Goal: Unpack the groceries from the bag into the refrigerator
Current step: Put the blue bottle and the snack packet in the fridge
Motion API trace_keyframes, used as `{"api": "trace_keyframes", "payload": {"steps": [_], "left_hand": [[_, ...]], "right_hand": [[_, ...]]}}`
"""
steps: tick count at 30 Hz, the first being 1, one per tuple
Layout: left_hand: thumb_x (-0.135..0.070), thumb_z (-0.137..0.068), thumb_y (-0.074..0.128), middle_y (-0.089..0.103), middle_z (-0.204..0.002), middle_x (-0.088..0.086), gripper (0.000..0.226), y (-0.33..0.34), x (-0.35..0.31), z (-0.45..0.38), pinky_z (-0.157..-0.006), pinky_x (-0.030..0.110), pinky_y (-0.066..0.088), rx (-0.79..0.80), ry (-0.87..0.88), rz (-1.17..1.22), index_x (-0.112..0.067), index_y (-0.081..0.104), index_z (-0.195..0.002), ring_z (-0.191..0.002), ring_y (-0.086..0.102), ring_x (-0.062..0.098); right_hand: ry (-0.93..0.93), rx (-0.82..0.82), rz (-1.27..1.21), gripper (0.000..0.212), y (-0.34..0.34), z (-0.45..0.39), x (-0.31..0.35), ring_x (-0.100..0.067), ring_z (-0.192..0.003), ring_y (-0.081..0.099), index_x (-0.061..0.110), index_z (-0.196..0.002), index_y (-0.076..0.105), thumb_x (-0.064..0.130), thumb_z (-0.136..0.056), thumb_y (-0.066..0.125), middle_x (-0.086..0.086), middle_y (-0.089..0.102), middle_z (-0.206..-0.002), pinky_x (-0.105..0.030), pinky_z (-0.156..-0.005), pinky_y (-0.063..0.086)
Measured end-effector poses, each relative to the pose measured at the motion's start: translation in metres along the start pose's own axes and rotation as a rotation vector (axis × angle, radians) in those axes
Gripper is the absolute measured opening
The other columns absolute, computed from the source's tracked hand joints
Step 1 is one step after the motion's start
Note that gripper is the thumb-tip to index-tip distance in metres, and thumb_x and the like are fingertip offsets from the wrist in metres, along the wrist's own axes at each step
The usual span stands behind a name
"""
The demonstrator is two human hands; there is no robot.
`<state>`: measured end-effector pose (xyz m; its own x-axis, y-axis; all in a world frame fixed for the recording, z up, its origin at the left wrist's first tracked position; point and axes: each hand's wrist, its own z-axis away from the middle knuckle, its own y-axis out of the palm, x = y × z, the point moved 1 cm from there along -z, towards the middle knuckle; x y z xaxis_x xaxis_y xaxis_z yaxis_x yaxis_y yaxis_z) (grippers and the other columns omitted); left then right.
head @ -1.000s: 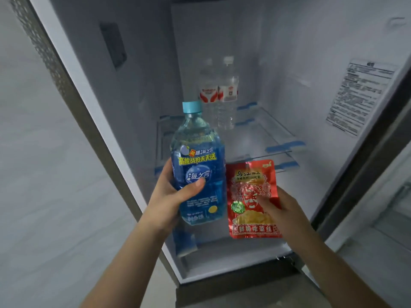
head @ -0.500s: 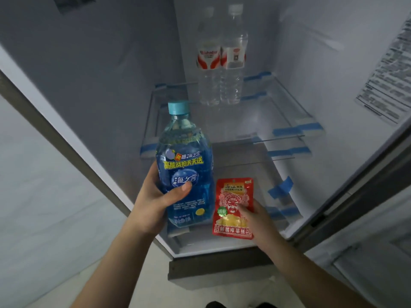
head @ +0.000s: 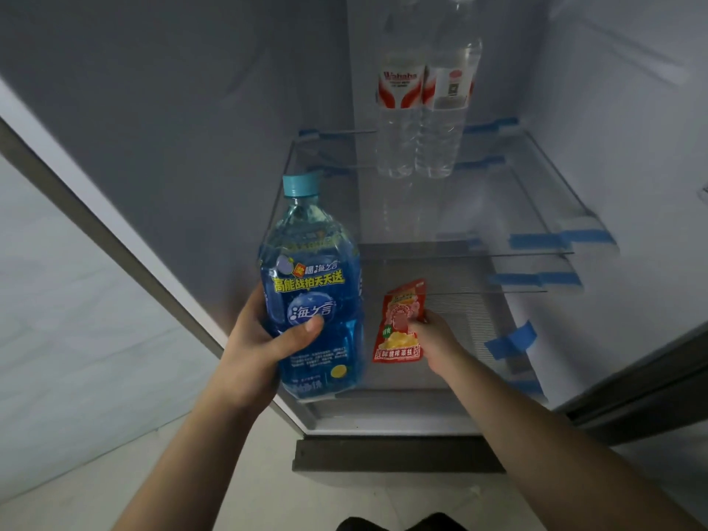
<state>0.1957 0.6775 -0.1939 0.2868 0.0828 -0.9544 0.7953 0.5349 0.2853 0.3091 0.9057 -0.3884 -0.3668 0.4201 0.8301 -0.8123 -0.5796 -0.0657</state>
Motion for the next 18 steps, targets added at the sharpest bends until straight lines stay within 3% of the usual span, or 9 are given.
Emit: {"api": "trace_keyframes", "payload": {"steps": [7,11,13,18], "left_hand": [[-0.04,-0.044,0.096,0.07,-0.11,0.014,0.097,-0.004,-0.002,0.004,-0.076,0.037,0.058,-0.02,-0.012,-0.007,-0.007,0.052,-0.124,-0.102,0.067,0.037],[-0.039,-0.044,0.096,0.07,-0.11,0.014,0.096,-0.007,-0.003,0.007,-0.076,0.037,0.058,-0.023,-0.015,-0.003,-0.008,0.053,-0.123,-0.102,0.067,0.036],[-0.039,-0.042,0.097,0.071,-0.108,0.012,0.094,-0.008,-0.002,0.008,-0.076,0.036,0.058,-0.022,-0.014,0.002,-0.009,0.054,-0.12,-0.101,0.068,0.035],[-0.038,-0.044,0.096,0.07,-0.11,0.014,0.093,-0.008,-0.002,0.011,-0.076,0.037,0.058,-0.007,-0.01,0.021,-0.009,0.055,-0.122,-0.102,0.068,0.036]], "right_hand": [[-0.053,-0.067,0.098,0.021,0.004,-0.013,0.018,-0.019,-0.076,0.069,0.012,-0.113,0.061,0.009,-0.095,0.053,-0.007,0.071,-0.097,-0.028,-0.057,0.053],[-0.098,-0.107,0.081,0.016,-0.002,-0.012,0.025,-0.029,-0.086,0.071,0.016,-0.104,0.06,0.007,-0.092,0.056,-0.011,0.07,-0.099,-0.049,-0.079,0.058],[-0.132,-0.091,0.134,0.016,-0.007,-0.013,0.024,-0.031,-0.085,0.071,0.023,-0.091,0.063,0.009,-0.092,0.055,-0.009,0.071,-0.092,-0.054,-0.08,0.057],[-0.216,-0.084,0.115,0.013,-0.011,0.015,0.026,-0.02,-0.087,0.067,0.027,-0.096,0.057,0.014,-0.096,0.056,0.003,0.064,-0.095,-0.042,-0.083,0.056]]}}
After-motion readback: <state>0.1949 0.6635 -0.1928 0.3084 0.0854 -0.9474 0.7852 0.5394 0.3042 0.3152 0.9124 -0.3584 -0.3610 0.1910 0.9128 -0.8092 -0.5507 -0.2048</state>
